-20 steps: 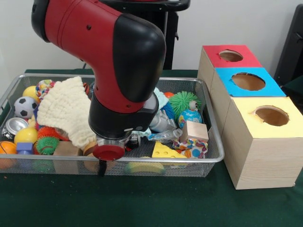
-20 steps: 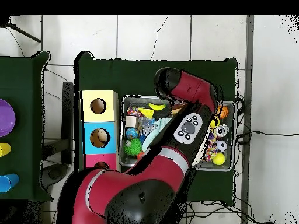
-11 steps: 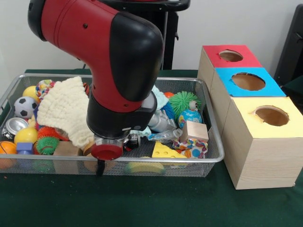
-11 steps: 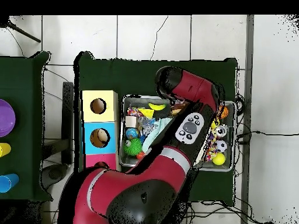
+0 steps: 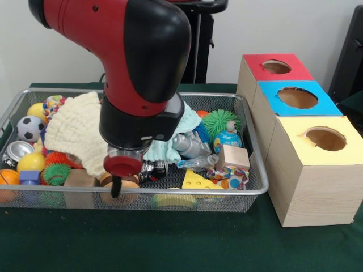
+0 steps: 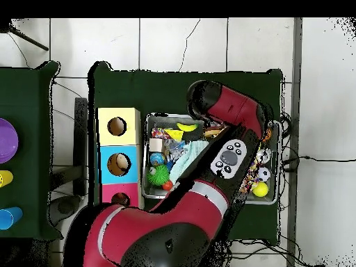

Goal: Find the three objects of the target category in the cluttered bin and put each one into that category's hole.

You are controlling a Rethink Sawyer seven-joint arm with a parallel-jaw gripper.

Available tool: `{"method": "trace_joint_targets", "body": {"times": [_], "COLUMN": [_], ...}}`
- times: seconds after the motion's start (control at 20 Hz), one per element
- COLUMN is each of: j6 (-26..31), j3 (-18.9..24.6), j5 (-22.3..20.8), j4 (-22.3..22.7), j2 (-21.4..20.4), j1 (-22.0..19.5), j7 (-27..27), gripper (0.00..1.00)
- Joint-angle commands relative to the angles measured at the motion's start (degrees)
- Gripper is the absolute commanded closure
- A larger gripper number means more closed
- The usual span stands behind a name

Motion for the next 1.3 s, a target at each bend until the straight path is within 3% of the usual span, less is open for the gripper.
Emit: {"method": "trace_joint_targets", "body": {"times": [0.05, 0.75, 1.3], "j6": [8.4, 9.7, 6.1], "j3": [2.7, 5.0, 6.3], "j5": [-2.3, -1.6, -1.6], "j4": [2.4, 2.8, 5.5], "j2": [-1.9, -1.7, -1.5], "j1": [0.4, 0.6, 0.9], "j7": [7.5, 7.2, 6.1], "gripper": [0.00, 0.00, 0.00]}}
